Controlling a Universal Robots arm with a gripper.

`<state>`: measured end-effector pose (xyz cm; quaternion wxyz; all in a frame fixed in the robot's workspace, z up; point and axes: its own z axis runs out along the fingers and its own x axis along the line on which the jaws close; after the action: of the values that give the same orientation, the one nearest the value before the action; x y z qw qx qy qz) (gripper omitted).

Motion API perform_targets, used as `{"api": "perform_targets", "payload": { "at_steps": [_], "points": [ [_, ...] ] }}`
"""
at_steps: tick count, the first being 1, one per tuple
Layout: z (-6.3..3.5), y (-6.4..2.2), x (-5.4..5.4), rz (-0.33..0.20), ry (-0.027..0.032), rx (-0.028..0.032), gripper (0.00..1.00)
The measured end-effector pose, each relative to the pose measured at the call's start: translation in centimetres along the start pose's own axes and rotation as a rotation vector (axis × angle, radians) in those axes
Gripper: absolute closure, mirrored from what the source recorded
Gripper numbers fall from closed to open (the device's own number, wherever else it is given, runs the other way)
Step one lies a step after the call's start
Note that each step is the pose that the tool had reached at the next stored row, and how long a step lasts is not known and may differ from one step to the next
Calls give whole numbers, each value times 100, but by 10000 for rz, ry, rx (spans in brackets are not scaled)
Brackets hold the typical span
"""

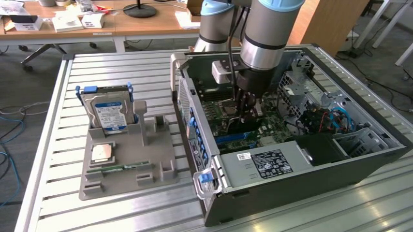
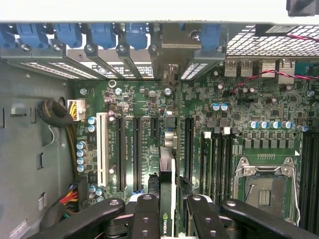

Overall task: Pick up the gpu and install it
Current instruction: 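Insert the gpu into the slot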

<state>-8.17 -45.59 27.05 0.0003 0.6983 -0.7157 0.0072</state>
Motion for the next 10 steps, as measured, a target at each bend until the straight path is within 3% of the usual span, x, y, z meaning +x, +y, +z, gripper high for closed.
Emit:
{"api": "perform_targets", "payload": {
  "at_steps": [10],
  "points": [
    [1, 3, 6, 117, 0, -1, 74]
  ]
}}
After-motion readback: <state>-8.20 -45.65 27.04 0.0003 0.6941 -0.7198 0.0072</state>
